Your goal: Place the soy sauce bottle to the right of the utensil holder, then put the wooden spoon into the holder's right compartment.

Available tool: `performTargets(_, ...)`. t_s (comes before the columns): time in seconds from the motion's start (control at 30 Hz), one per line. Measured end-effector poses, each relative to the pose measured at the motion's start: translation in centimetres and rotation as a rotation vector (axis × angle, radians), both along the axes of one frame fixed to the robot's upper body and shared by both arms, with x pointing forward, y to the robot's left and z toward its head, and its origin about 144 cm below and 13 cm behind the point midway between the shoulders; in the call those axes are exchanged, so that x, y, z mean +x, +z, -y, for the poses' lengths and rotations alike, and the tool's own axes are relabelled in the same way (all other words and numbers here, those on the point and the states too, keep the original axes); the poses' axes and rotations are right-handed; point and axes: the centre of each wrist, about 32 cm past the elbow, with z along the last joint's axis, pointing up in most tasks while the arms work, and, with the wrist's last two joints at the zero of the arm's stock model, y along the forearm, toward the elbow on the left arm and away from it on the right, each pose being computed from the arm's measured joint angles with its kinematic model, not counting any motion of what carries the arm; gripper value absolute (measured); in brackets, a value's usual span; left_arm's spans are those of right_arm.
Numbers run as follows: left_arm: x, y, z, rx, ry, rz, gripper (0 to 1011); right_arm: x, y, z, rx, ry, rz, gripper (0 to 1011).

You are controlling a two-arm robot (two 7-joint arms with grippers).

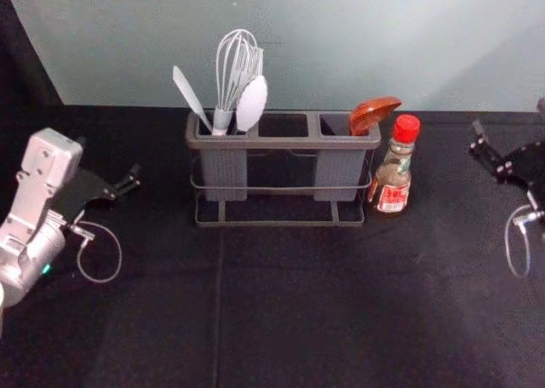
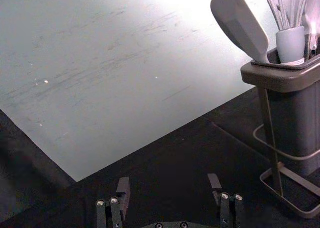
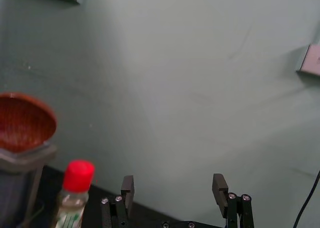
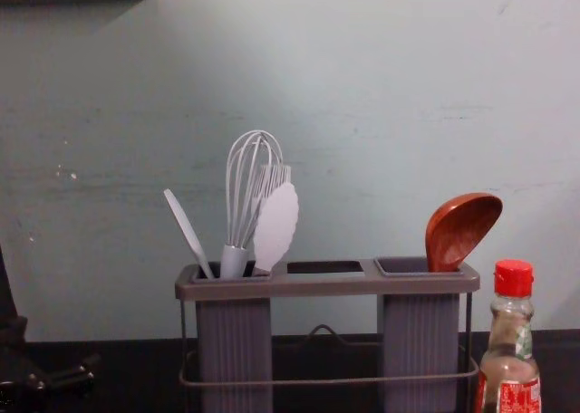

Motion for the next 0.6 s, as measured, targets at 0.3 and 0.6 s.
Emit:
performTargets(0.3, 0.0, 0.0, 0.0, 0.0, 0.0, 0.0, 1011, -0.5, -1.4, 0.1, 0.001, 0.001, -0.077, 1003)
performTargets(0.6, 0.0, 0.0, 0.0, 0.0, 0.0, 0.0, 1011, -0.7, -2.0, -0.1, 0.0, 0.009, -0.119, 1003)
